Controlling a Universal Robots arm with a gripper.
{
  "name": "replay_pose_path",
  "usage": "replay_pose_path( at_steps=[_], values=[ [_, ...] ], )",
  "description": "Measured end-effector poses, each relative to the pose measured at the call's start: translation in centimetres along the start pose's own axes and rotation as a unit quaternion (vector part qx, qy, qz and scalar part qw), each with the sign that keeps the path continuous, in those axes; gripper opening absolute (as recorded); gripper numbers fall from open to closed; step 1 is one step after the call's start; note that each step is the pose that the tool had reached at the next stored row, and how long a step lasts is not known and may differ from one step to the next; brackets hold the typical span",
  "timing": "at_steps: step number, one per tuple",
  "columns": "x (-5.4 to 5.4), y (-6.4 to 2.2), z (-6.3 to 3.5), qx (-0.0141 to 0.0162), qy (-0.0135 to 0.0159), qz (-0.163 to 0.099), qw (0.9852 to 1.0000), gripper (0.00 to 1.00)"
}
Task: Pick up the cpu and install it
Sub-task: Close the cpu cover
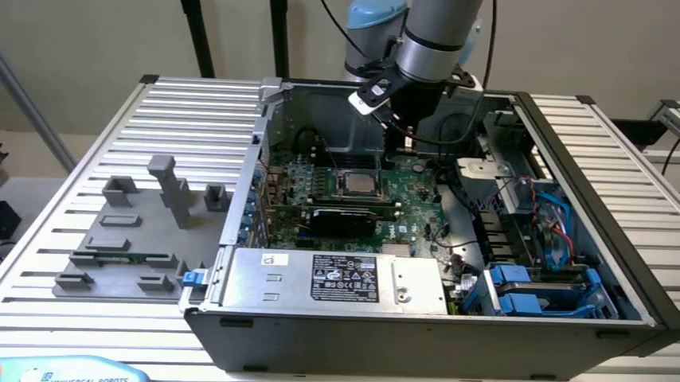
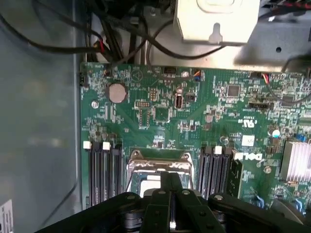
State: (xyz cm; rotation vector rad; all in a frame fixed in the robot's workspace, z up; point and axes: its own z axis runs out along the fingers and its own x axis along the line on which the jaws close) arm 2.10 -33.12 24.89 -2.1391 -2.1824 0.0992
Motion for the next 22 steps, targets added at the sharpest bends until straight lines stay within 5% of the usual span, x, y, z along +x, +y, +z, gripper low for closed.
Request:
replay_pose_path(
  at_steps=[18,22],
  values=[
    [0.1,-5.94,1.77,0.0173,0.0001,-0.002,0.9998,0.11],
    [0.1,-6.64,2.05,0.0242,0.0001,-0.003,0.9997,0.11]
  ],
)
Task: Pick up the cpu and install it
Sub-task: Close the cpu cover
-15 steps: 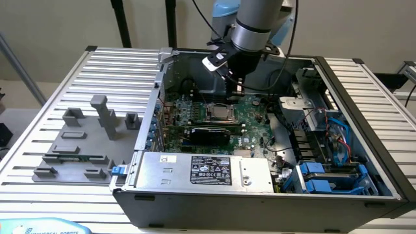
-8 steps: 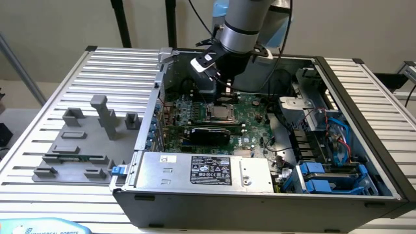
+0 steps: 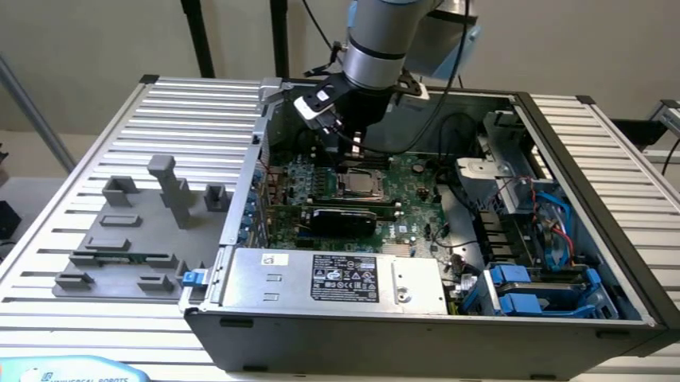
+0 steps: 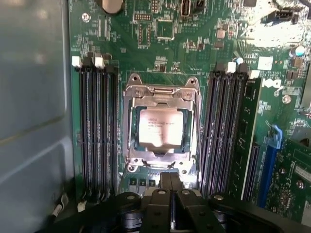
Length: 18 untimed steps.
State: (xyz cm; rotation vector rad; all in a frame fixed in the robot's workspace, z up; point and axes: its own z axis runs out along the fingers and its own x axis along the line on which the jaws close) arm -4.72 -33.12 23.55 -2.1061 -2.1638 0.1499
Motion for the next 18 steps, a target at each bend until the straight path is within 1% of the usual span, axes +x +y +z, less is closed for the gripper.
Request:
replay_pose_path(
  at_steps=[1,2,4,5,7,8,10,12,18],
  values=[
    [0.0,0.0,0.05,0.0027,0.0,0.0,1.0,0.11],
    [0.0,0.0,0.09,0.0068,0.0001,0.0,1.0,0.11],
    [0.0,0.09,0.19,0.0164,0.0004,0.0,0.9999,0.11],
    [0.0,0.27,0.25,0.0199,0.0005,0.0,0.9998,0.11],
    [-0.1,0.79,0.35,0.0242,0.0007,0.0,0.9997,0.11],
    [-0.1,1.12,0.4,0.0258,0.0007,0.0,0.9997,0.11],
    [-0.3,1.46,0.65,0.0268,0.0008,0.0,0.9996,0.11],
    [-0.5,1.52,1.02,0.0269,0.0009,0.0,0.9996,0.11],
    [-0.6,1.69,2.08,0.027,0.0008,0.0,0.9996,0.11]
  ],
)
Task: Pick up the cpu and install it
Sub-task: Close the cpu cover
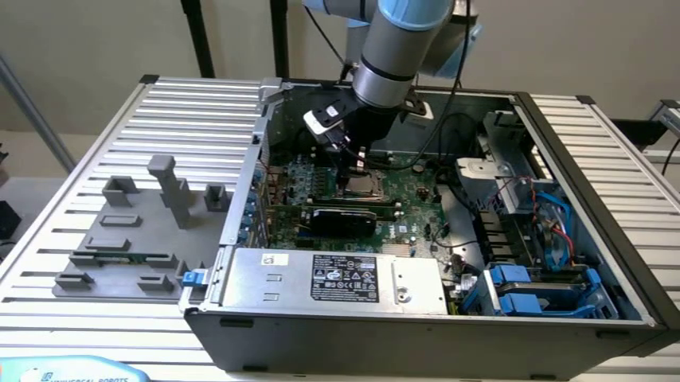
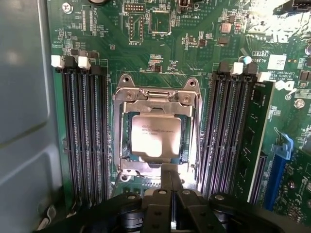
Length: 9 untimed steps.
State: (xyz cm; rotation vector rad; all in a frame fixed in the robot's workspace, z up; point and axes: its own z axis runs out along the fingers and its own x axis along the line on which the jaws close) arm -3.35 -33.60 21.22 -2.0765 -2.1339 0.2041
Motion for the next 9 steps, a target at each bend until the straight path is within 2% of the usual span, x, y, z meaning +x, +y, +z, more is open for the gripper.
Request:
replay_pose_path(
  at_steps=[9],
  values=[
    [0.15,-0.11,1.01,0.0,0.0,0.0,1.0,0.11]
  ],
)
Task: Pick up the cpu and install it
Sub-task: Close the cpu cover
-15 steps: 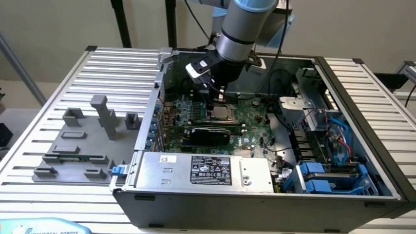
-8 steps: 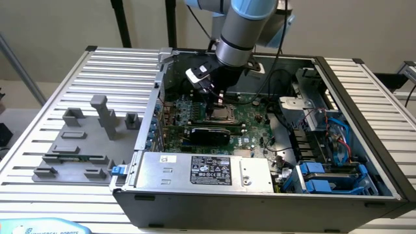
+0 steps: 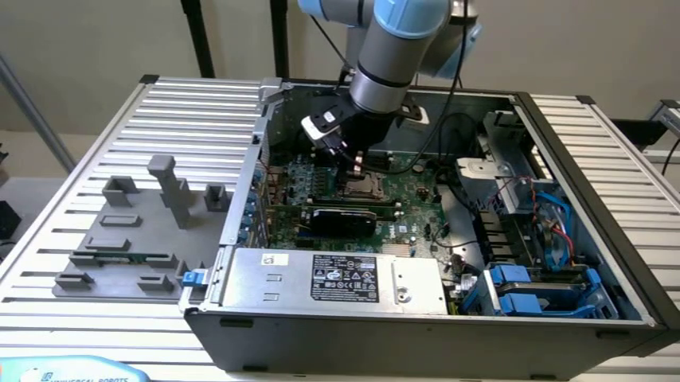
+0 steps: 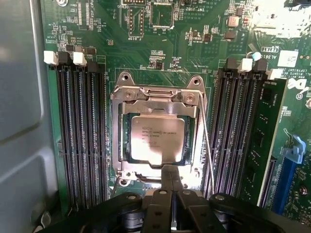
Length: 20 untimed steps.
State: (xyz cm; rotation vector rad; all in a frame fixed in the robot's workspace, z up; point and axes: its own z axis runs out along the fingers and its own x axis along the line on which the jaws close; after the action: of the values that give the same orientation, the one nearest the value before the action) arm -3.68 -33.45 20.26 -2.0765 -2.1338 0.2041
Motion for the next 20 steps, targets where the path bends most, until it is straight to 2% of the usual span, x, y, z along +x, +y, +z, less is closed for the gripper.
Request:
replay_pose_path(
  at_steps=[4,7,13,17,20],
  values=[
    [0.1,0.04,0.26,0.0003,-0.0006,0.0,1.0,0.11],
    [0.2,0.04,0.21,-0.0002,0.0003,0.0,1.0,0.11],
    [0.2,-0.58,-1.04,-0.0001,0.0003,0.0,1.0,0.11],
    [0.2,-2.26,-1.28,-0.0001,0.0045,-0.001,1.0,0.11],
    [0.2,-3.33,-1.43,-0.0003,0.0102,-0.002,0.9999,0.11]
  ],
)
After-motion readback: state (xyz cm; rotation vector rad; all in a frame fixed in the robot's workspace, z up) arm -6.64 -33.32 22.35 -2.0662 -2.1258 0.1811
